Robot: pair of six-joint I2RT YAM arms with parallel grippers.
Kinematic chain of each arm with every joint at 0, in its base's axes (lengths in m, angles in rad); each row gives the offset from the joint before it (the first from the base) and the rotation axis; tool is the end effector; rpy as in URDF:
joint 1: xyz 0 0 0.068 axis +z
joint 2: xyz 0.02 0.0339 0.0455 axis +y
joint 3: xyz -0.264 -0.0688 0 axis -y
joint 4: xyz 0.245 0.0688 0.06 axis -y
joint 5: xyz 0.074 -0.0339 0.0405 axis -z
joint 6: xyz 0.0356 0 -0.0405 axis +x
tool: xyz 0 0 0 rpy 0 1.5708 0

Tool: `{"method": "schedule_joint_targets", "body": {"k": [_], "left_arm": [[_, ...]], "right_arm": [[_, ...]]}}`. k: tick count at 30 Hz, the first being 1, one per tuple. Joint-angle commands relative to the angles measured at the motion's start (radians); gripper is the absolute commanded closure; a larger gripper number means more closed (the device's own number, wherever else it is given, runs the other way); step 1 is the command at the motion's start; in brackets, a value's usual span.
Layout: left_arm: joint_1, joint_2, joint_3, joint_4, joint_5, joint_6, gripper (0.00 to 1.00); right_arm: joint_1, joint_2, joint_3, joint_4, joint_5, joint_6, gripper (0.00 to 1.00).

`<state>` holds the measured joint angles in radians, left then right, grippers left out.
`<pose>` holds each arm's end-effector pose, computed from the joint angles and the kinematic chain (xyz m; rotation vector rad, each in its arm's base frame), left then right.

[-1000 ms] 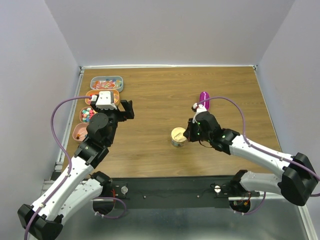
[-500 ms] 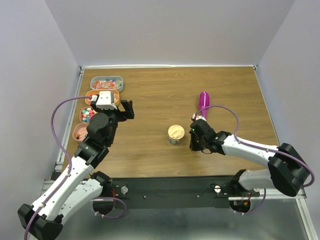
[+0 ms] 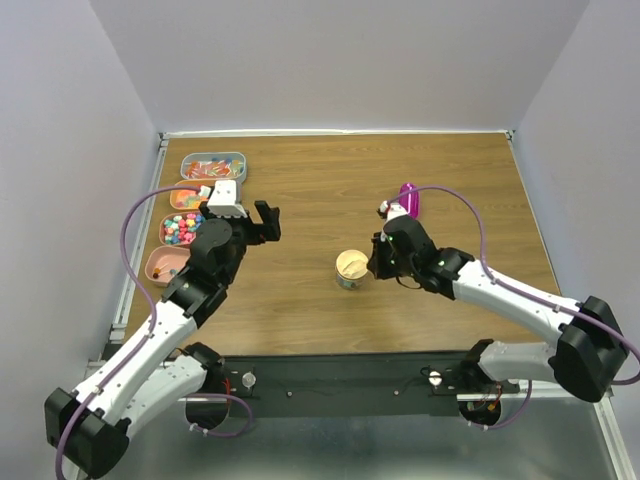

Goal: Pack the candies
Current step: Screw the bottle lid onto the packing bottle.

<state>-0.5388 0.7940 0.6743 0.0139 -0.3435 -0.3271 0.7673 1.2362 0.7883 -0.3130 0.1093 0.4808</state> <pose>0.1712 -0.0884 0.3207 -0.0823 1.6814 -0.3658 0.1894 0.1772 0.2354 -0.2844 2.3625 0.4902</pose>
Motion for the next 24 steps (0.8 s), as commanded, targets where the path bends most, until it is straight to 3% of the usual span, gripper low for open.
{"method": "schedule_joint_targets", "body": {"k": [1,4,8,9,11,15,24], "left_arm": [[-0.026,0.05,-0.086,0.081,0.135,-0.174,0.01],[-0.113,0.099,-0.14,0.152,0.146,-0.274,0.02],[-0.239,0.188,-0.174,0.241,0.13,-0.323,0.02],[-0.257,0.23,-0.176,0.265,0.088,-0.404,0.1],[-0.289,0.269,-0.17,0.276,0.078,-0.434,0.14],[-0.311,0.349,-0.163,0.311,0.04,-0.444,0.25],[-0.354,0.545,-0.084,0.337,0.038,-0.423,0.3]], "right_arm": [[0.009,0.038,0.068,0.101,-0.103,-0.073,0.94],[0.009,0.055,0.049,0.167,-0.131,-0.093,0.85],[0.009,0.02,-0.116,0.459,-0.123,-0.087,0.82],[0.007,0.019,-0.141,0.495,-0.128,-0.079,0.82],[0.007,0.013,-0.199,0.557,-0.125,-0.045,0.82],[0.007,-0.009,-0.27,0.609,-0.116,-0.024,0.84],[0.006,-0.02,-0.307,0.598,-0.115,-0.016,0.87]]}}
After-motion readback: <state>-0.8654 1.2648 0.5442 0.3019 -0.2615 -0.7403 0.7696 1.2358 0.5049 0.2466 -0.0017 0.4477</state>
